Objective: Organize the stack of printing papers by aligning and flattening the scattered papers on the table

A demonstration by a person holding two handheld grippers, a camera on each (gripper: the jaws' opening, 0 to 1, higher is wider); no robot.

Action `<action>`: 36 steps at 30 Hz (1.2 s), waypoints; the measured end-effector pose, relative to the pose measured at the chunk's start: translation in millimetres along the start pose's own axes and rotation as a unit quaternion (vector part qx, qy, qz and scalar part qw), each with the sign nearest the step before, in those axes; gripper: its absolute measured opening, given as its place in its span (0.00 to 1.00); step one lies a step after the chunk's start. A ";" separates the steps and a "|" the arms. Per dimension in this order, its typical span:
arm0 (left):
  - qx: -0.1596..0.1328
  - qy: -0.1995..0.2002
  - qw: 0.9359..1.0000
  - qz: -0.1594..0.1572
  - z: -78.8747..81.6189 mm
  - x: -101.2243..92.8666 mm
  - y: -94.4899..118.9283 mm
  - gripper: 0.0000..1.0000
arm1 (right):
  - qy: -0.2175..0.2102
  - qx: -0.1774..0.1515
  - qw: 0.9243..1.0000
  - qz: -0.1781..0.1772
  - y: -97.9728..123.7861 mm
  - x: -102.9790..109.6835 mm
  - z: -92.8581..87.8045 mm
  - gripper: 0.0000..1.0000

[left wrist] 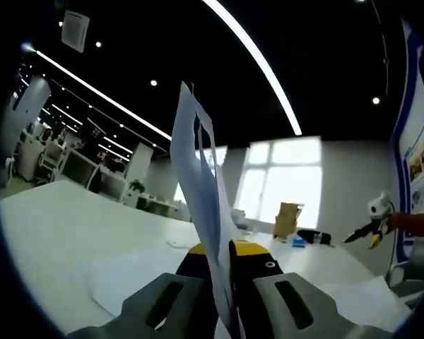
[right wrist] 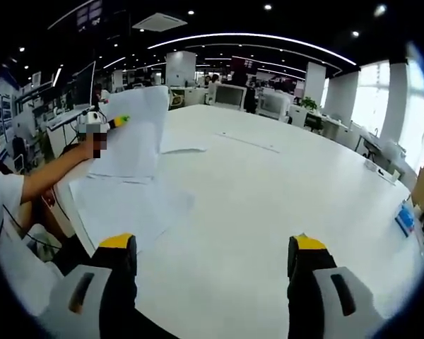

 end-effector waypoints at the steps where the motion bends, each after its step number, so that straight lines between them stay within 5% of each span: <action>1: 0.000 0.000 1.000 0.000 0.0 -0.2 0.1 0.07 | 0.002 0.001 1.000 0.000 -0.2 0.1 0.7 0.83; 24: 0.000 0.000 1.000 0.000 -0.4 -1.4 -0.2 0.07 | 0.039 0.020 0.998 0.034 -33.9 11.7 26.0 0.83; 36: 0.003 0.001 1.000 -0.001 -0.4 -0.3 -1.5 0.06 | 0.057 -0.017 0.998 0.031 -35.9 9.0 32.5 0.88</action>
Point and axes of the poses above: the point that each gripper's makers call its tool centre point, and the gripper's own axes: y roughly backward along the fingers, x roughly to its left, z roughly out of its top, the point moved 4 cm from there along y, roughly backward along the fingers, and after that the axes turned 12 degrees about z, right-handed, at the moved point
